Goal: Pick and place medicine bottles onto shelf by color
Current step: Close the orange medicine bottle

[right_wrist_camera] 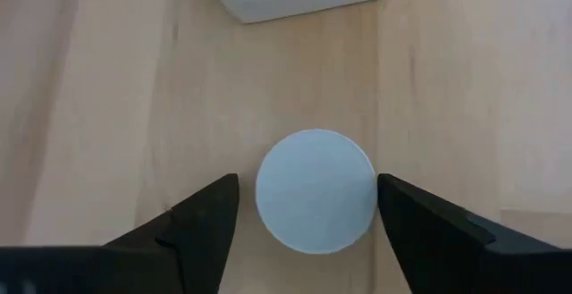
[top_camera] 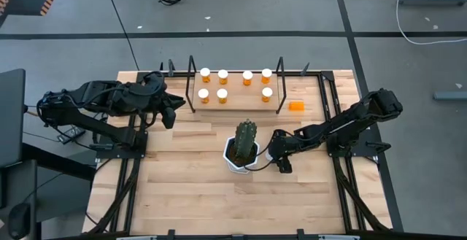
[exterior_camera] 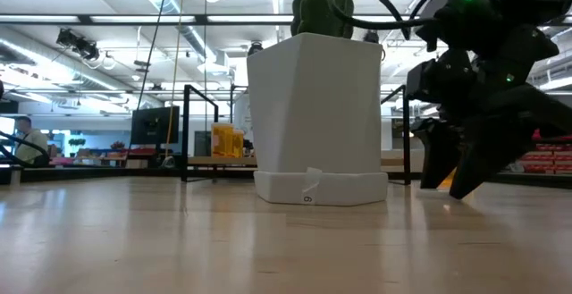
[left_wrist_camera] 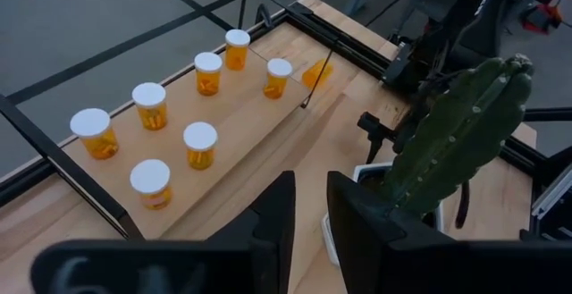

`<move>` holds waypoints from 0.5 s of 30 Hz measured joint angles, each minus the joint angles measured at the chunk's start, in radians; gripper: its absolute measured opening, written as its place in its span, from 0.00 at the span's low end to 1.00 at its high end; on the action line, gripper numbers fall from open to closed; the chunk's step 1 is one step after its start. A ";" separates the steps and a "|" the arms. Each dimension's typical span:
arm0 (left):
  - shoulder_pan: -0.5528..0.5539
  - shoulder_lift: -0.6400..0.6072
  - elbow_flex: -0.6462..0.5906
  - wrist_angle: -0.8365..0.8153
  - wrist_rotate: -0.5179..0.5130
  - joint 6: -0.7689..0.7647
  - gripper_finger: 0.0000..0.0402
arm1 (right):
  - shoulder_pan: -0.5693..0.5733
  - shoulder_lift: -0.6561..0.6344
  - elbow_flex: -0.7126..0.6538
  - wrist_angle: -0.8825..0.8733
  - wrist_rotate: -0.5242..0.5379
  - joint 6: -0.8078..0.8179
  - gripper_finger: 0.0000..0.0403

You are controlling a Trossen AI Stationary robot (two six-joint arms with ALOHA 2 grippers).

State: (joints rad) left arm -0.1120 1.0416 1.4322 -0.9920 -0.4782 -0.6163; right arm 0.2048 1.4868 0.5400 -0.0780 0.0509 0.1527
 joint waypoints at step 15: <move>0.000 0.000 0.000 0.000 0.000 0.000 0.18 | 0.043 0.001 0.000 0.001 0.045 0.085 0.52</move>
State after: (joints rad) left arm -0.1120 1.0416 1.4322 -0.9920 -0.4782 -0.6161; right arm 0.2481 1.4876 0.5404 -0.0772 0.0963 0.2379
